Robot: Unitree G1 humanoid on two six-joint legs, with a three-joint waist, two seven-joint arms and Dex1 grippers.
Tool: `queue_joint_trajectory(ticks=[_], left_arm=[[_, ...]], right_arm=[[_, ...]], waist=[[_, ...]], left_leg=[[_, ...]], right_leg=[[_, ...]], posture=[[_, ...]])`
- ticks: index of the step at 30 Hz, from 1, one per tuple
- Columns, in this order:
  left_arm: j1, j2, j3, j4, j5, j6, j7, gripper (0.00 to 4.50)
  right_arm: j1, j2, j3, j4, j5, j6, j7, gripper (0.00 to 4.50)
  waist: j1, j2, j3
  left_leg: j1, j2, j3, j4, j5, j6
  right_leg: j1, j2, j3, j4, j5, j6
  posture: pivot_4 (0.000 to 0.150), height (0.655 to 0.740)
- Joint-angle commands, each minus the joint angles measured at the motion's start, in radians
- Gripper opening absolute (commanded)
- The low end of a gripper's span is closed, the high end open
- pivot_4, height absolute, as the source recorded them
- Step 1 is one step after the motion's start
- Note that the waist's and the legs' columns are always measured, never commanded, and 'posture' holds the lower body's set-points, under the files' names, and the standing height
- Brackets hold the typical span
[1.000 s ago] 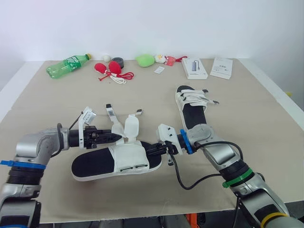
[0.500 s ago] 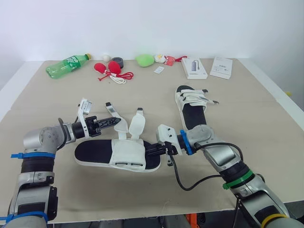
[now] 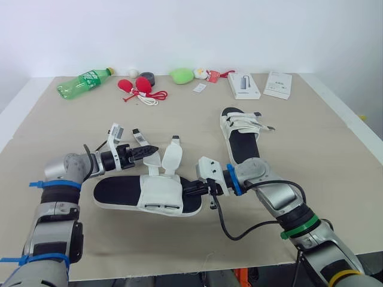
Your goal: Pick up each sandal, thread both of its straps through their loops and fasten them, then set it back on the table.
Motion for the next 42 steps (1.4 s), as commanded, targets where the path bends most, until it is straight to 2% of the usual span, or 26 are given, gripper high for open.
queue_joint_trajectory(ticks=[1,10,13,15,17,22,24,27,31,34,38,42], left_arm=[[-0.060,-0.004,0.028,0.087,0.039,-0.075,0.023,2.44],[-0.159,-0.044,0.039,0.314,0.135,-0.221,0.055,2.44],[-0.172,-0.048,0.035,0.351,0.162,-0.275,0.045,1.81],[-0.176,-0.052,0.036,0.362,0.175,-0.321,0.035,0.75],[-0.178,-0.053,0.028,0.365,0.198,-0.375,0.027,0.03],[-0.144,-0.044,-0.046,0.246,0.292,-0.574,-0.040,0.03],[-0.079,-0.032,-0.113,0.084,0.364,-0.743,-0.082,0.03],[0.039,0.015,-0.180,-0.192,0.478,-1.094,-0.106,0.03],[0.196,0.109,-0.232,-0.476,0.561,-1.541,-0.174,0.03],[0.263,0.178,-0.250,-0.531,0.569,-1.830,-0.205,0.03],[0.271,0.312,-0.323,-0.454,0.621,-2.304,-0.200,0.03],[0.236,0.355,-0.370,-0.391,0.674,-2.517,-0.118,0.03]], right_arm=[[0.016,-0.004,0.002,-0.011,-0.029,0.013,-0.014,0.08],[0.017,0.000,-0.005,-0.015,-0.035,0.019,-0.023,0.08],[0.021,-0.004,-0.005,-0.021,-0.035,0.021,-0.024,0.00],[0.024,-0.008,-0.005,-0.025,-0.035,0.022,-0.024,0.00],[0.026,-0.010,-0.007,-0.027,-0.034,0.023,-0.024,0.00],[0.025,-0.012,-0.008,-0.026,-0.034,0.022,-0.023,0.00],[0.024,-0.015,-0.010,-0.024,-0.034,0.018,-0.022,0.00],[0.020,-0.022,-0.014,-0.019,-0.039,0.008,-0.018,0.00],[0.020,-0.033,-0.016,-0.003,-0.043,-0.010,-0.010,0.00],[0.017,-0.035,-0.013,0.008,-0.047,-0.022,-0.004,0.00],[0.011,-0.024,-0.002,0.028,-0.054,-0.043,0.011,0.00],[0.005,-0.012,0.008,0.048,-0.065,-0.064,0.017,0.00]], waist=[[-0.001,0.000,0.000],[0.000,0.000,0.000],[-0.001,0.000,0.000],[-0.001,0.000,0.000],[0.000,0.000,0.000],[0.000,0.000,0.000],[0.000,0.000,0.000],[0.000,0.000,0.000],[0.006,0.000,0.000],[0.013,0.000,0.000],[0.020,-0.001,0.000],[0.023,-0.001,0.000]], left_leg=[[0.000,0.000,0.000,0.000,0.000,0.000],[0.000,0.000,0.000,-0.001,0.000,0.000],[0.000,0.000,0.000,-0.001,0.000,0.000],[0.000,0.000,0.000,-0.001,0.000,0.000],[0.000,0.000,0.000,-0.001,0.000,0.000],[-0.001,0.000,0.000,-0.001,0.000,0.000],[-0.001,0.000,0.000,-0.002,0.000,-0.001],[-0.001,0.000,0.001,-0.003,0.000,-0.001],[0.000,0.000,0.002,-0.008,0.000,-0.003],[0.001,0.000,0.002,-0.009,0.000,-0.003],[0.001,0.000,0.004,-0.008,0.000,-0.002],[0.002,0.001,0.009,-0.008,0.000,-0.002]], right_leg=[[0.000,0.000,0.000,0.000,0.000,0.000],[0.000,0.000,0.000,0.000,-0.001,0.001],[0.000,0.000,0.000,0.000,-0.001,0.001],[0.000,0.000,0.000,0.000,-0.001,0.001],[0.000,0.000,0.000,0.000,-0.001,0.001],[-0.001,0.000,0.000,0.000,-0.001,0.000],[0.000,0.000,0.000,-0.001,-0.001,0.000],[-0.001,0.000,0.001,-0.001,-0.001,0.000],[-0.002,-0.001,0.002,-0.002,-0.001,0.001],[-0.001,-0.001,0.002,-0.002,-0.004,-0.001],[-0.002,-0.002,0.003,-0.002,-0.003,-0.002],[-0.002,-0.004,0.004,-0.002,-0.003,-0.002]], posture=[[0.150,0.7400],[0.150,0.7400],[0.150,0.7400],[0.150,0.7400],[0.150,0.7400],[0.150,0.7400],[0.150,0.7400],[0.150,0.7400],[0.150,0.7400],[0.150,0.7400],[0.150,0.7400],[0.150,0.7400]])
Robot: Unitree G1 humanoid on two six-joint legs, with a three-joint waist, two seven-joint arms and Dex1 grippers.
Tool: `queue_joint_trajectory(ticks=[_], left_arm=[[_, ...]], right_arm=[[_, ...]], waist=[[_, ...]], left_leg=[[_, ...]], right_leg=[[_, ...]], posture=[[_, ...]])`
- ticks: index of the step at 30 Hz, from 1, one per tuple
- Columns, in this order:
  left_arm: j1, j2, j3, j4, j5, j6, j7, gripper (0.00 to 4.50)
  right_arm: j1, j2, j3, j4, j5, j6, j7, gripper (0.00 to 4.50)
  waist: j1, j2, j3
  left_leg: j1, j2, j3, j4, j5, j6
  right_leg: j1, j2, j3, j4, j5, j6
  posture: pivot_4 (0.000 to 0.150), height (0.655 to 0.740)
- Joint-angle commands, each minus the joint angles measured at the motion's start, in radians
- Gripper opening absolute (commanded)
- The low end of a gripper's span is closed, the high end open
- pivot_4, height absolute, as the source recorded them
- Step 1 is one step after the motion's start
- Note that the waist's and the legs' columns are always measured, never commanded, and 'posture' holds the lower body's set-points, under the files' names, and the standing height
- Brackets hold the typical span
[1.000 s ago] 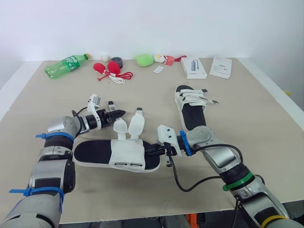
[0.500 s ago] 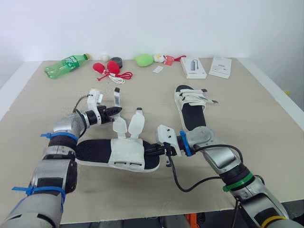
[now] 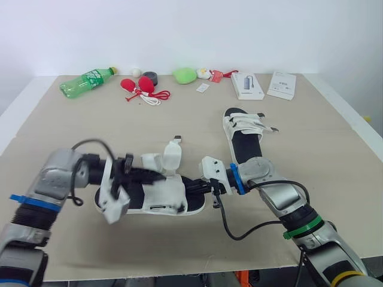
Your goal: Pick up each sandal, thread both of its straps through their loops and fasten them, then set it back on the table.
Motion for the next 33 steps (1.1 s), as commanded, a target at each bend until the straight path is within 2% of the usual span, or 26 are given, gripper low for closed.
queue_joint_trajectory(ticks=[1,4,5,8,11,12,16,20,22,25,29,33], left_arm=[[-0.038,0.020,-0.024,0.037,0.044,-0.170,0.084,0.03],[-0.033,0.039,-0.039,0.063,0.084,-0.176,0.135,0.03],[-0.029,0.042,-0.039,0.068,0.091,-0.160,0.154,0.28],[-0.031,0.054,-0.050,0.069,0.111,-0.137,0.203,1.29],[-0.032,0.055,-0.019,0.061,0.155,-0.120,0.243,2.75],[-0.031,0.061,-0.013,0.057,0.162,-0.105,0.256,2.92],[-0.005,0.111,0.009,0.034,0.163,-0.011,0.302,2.92],[0.099,0.197,0.059,-0.004,0.145,0.066,0.343,2.92],[0.201,0.238,0.091,-0.058,0.073,0.195,0.357,2.92],[0.396,0.275,0.142,-0.221,-0.102,0.471,0.377,2.92],[0.577,0.261,0.232,-0.385,-0.046,0.516,0.388,2.92],[0.635,0.215,0.282,-0.452,0.025,0.535,0.409,2.92]], right_arm=[[0.000,0.009,0.026,0.038,-0.042,-0.009,0.003,0.00],[-0.005,0.018,0.025,0.049,-0.045,-0.016,0.007,0.00],[-0.006,0.020,0.024,0.052,-0.047,-0.018,0.009,0.00],[-0.009,0.023,0.023,0.062,-0.051,-0.026,0.016,0.00],[-0.010,0.024,0.023,0.065,-0.052,-0.031,0.021,0.00],[-0.011,0.024,0.022,0.067,-0.053,-0.033,0.023,0.00],[-0.014,0.026,0.019,0.075,-0.055,-0.037,0.030,0.00],[-0.014,0.027,0.016,0.082,-0.056,-0.039,0.034,0.00],[-0.013,0.028,0.014,0.084,-0.054,-0.035,0.035,0.00],[-0.014,0.028,0.012,0.092,-0.056,-0.037,0.034,0.00],[-0.018,0.032,0.011,0.106,-0.058,-0.038,0.034,0.00],[-0.018,0.029,0.017,0.108,-0.060,-0.039,0.043,0.00]], waist=[[0.000,0.000,0.000],[-0.002,0.000,0.000],[-0.003,0.000,0.000],[-0.003,0.000,0.000],[-0.003,0.000,0.000],[-0.003,0.000,0.000],[-0.004,0.000,0.000],[-0.007,0.000,0.000],[-0.007,0.000,0.000],[-0.020,0.000,0.000],[-0.020,0.000,0.000],[-0.020,0.000,0.000]], left_leg=[[0.000,0.000,0.001,0.000,0.000,0.000],[0.001,0.001,0.004,0.000,0.000,0.000],[0.001,0.002,0.004,0.000,0.000,0.000],[0.001,0.003,0.004,0.000,0.000,0.000],[0.001,0.003,0.004,0.000,0.000,0.000],[0.001,0.003,0.004,0.000,0.000,0.000],[0.002,0.003,0.004,0.000,0.000,0.000],[0.002,0.004,0.005,-0.001,0.000,0.000],[0.002,0.004,0.005,-0.001,0.000,0.000],[0.002,0.005,0.009,-0.002,0.000,0.000],[0.003,0.008,0.013,-0.002,-0.001,0.000],[0.006,0.008,0.020,-0.004,-0.002,-0.003]], right_leg=[[0.000,0.000,0.000,0.000,0.000,0.000],[0.000,0.000,0.000,0.000,0.000,0.000],[0.000,0.000,0.000,0.000,0.000,0.000],[0.000,0.001,0.000,0.000,0.000,0.000],[0.000,0.001,0.000,0.000,0.000,0.000],[0.000,0.001,0.000,0.000,0.000,0.000],[0.000,0.001,0.001,0.000,0.001,0.000],[-0.001,0.001,0.001,0.000,0.000,0.000],[-0.001,0.001,0.001,0.000,0.000,0.000],[-0.001,0.000,0.001,0.001,0.000,-0.001],[-0.001,-0.002,-0.001,0.001,-0.001,-0.003],[-0.002,-0.007,-0.001,0.001,-0.001,-0.002]], posture=[[0.150,0.7400],[0.150,0.7400],[0.150,0.7400],[0.150,0.7400],[0.150,0.7400],[0.150,0.7400],[0.150,0.7400],[0.150,0.7400],[0.150,0.7400],[0.150,0.7400],[0.150,0.7400],[0.150,0.7400]])
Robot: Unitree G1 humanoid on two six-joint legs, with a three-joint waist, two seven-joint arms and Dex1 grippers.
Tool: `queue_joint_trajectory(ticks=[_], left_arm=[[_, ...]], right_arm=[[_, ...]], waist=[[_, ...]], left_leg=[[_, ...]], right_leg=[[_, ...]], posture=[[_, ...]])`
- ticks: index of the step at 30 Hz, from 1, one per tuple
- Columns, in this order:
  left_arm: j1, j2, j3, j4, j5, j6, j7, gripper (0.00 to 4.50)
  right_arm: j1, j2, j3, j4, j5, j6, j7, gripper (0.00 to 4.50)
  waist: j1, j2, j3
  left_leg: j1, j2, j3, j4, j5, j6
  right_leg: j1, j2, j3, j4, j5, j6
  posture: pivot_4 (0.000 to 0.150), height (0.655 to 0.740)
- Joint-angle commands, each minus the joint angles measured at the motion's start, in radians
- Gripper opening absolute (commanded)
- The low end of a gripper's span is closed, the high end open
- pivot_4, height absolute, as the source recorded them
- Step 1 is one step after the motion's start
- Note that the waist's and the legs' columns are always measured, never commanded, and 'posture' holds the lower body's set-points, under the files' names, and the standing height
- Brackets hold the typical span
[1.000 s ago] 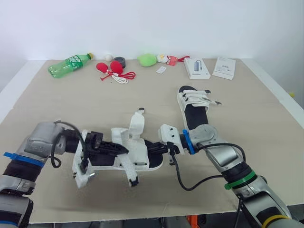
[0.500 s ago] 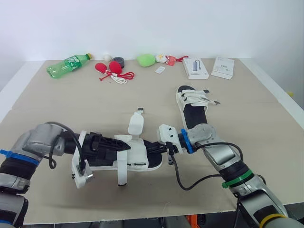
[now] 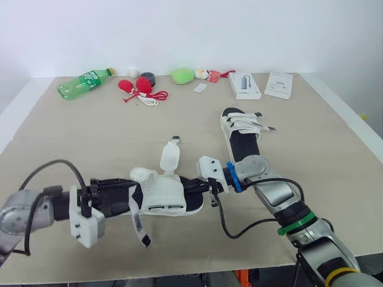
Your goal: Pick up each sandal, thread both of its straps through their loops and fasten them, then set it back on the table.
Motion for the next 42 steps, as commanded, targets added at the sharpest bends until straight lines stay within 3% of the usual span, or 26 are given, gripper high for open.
queue_joint_trajectory(ticks=[1,8,11,14,16,28,34,38,42], left_arm=[[0.010,-0.024,0.050,-0.057,0.032,0.011,0.023,2.92],[0.097,0.025,0.053,-0.053,0.147,-0.177,-0.021,2.92],[0.115,0.022,0.075,-0.059,0.119,-0.135,-0.001,2.92],[0.097,0.017,0.097,-0.087,0.102,-0.123,0.014,3.65],[0.091,0.007,0.101,-0.116,0.093,-0.124,0.024,4.43],[0.161,-0.065,0.217,-0.164,-0.015,0.012,0.069,4.43],[0.286,-0.085,0.263,-0.194,-0.149,0.231,0.024,4.43],[0.319,-0.072,0.243,-0.305,-0.493,0.689,0.023,4.43],[0.401,-0.022,0.288,-0.435,-0.841,1.031,-0.042,4.43]], right_arm=[[0.012,-0.013,0.019,0.028,-0.039,0.012,0.007,0.00],[0.001,-0.001,0.023,0.044,-0.042,0.007,0.012,0.00],[-0.002,0.004,0.023,0.053,-0.046,0.001,0.015,0.00],[0.001,0.007,0.025,0.056,-0.047,-0.002,0.018,0.00],[0.001,0.010,0.027,0.061,-0.049,-0.007,0.020,0.00],[-0.001,-0.003,0.021,0.070,-0.049,-0.015,0.036,0.00],[0.000,-0.004,0.025,0.065,-0.049,-0.011,0.041,0.00],[-0.008,0.002,0.029,0.073,-0.050,-0.010,0.046,0.00],[-0.015,0.006,0.031,0.083,-0.050,-0.013,0.049,0.00]], waist=[[0.000,0.000,0.000],[-0.004,-0.001,0.000],[-0.004,-0.002,-0.001],[-0.004,-0.002,-0.001],[-0.004,-0.002,-0.001],[-0.004,-0.002,-0.001],[-0.005,-0.003,-0.002],[-0.006,-0.004,-0.002],[-0.007,-0.004,-0.003]], left_leg=[[0.001,0.000,0.001,0.000,0.000,0.000],[0.001,0.000,0.009,-0.002,0.000,-0.001],[0.001,0.000,0.013,-0.004,-0.001,0.003],[0.001,0.002,0.013,-0.004,-0.001,0.004],[0.001,0.002,0.013,-0.004,-0.002,0.002],[0.001,0.004,0.013,-0.004,-0.002,0.002],[0.001,0.004,0.014,-0.004,-0.003,0.002],[0.001,0.004,0.014,-0.004,-0.004,0.001],[0.002,0.005,0.014,-0.003,-0.004,0.001]], right_leg=[[-0.002,-0.001,0.000,0.000,0.000,0.000],[0.000,-0.008,0.000,-0.007,0.000,0.000],[0.000,-0.009,0.000,-0.009,0.000,0.001],[0.000,-0.008,-0.001,-0.009,0.000,0.001],[0.000,-0.007,-0.001,-0.009,0.000,0.001],[0.001,-0.006,-0.001,-0.010,0.001,0.001],[-0.001,-0.006,-0.001,-0.011,0.000,0.001],[-0.003,-0.006,-0.002,-0.011,0.000,0.001],[-0.003,-0.006,-0.002,-0.011,0.000,0.001]], posture=[[0.150,0.7400],[0.150,0.7400],[0.150,0.7400],[0.150,0.7400],[0.150,0.7400],[0.150,0.7400],[0.150,0.7400],[0.150,0.7400],[0.150,0.7400]])
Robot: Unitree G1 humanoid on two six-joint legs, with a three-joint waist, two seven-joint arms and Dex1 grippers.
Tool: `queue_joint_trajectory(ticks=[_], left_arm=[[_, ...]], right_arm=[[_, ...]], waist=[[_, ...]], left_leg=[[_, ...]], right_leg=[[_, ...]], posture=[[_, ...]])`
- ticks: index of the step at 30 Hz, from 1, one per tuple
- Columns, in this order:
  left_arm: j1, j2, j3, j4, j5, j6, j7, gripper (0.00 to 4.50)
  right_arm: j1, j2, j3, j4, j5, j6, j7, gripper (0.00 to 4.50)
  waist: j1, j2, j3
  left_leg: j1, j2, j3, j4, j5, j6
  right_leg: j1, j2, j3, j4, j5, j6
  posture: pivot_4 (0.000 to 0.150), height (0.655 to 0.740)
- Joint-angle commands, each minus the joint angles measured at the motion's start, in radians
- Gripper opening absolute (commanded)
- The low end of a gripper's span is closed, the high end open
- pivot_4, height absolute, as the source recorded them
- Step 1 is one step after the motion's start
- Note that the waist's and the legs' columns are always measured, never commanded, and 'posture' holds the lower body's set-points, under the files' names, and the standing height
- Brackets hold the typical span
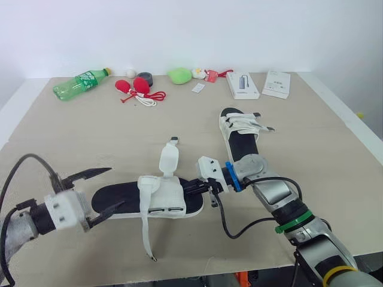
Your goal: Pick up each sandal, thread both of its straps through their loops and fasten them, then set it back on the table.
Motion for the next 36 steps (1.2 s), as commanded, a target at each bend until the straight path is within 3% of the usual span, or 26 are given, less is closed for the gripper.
queue_joint_trajectory(ticks=[1,6,16,24,33,36], left_arm=[[0.080,0.043,0.069,-0.135,-0.310,0.278,-0.057,4.43],[0.145,0.073,0.148,-0.230,-0.499,0.493,-0.131,4.43],[0.179,0.015,0.017,-0.241,-0.302,0.564,-0.209,4.43],[0.027,-0.089,-0.136,-0.135,-0.226,0.598,-0.206,4.43],[-0.206,-0.185,-0.216,-0.085,-0.396,0.789,-0.192,4.43],[-0.228,-0.166,-0.226,-0.059,-0.393,0.824,-0.229,3.08]], right_arm=[[0.003,-0.012,0.026,0.041,-0.049,0.013,0.005,0.00],[0.003,-0.015,0.023,0.034,-0.048,0.019,0.010,0.00],[0.015,-0.031,0.019,0.003,-0.046,0.044,0.010,0.00],[0.031,-0.037,0.019,-0.031,-0.043,0.070,0.001,0.00],[0.024,-0.044,0.018,-0.037,-0.046,0.079,-0.002,0.00],[0.028,-0.052,0.017,-0.047,-0.045,0.084,-0.001,0.00]], waist=[[0.000,0.000,0.000],[0.000,0.000,0.000],[0.000,0.000,0.000],[0.002,-0.001,-0.001],[0.005,-0.002,-0.002],[0.005,-0.002,-0.002]], left_leg=[[0.000,0.000,0.000,0.000,0.000,0.000],[0.000,0.000,-0.001,0.000,-0.001,-0.001],[0.000,0.000,-0.001,0.001,-0.004,-0.004],[-0.001,-0.001,-0.002,0.001,-0.004,-0.005],[-0.001,-0.001,-0.004,0.001,-0.004,-0.004],[-0.001,-0.001,-0.004,0.002,-0.004,-0.003]], right_leg=[[0.000,0.000,0.000,-0.001,0.000,0.000],[0.000,0.001,-0.001,-0.001,0.000,0.000],[0.000,0.001,-0.001,-0.004,0.000,0.000],[0.000,0.001,-0.001,-0.005,0.000,0.000],[0.001,0.002,-0.001,-0.005,0.000,0.001],[0.002,0.003,-0.001,-0.005,-0.001,0.001]], posture=[[0.150,0.7400],[0.150,0.7400],[0.150,0.7400],[0.150,0.7400],[0.150,0.7400],[0.150,0.7400]])
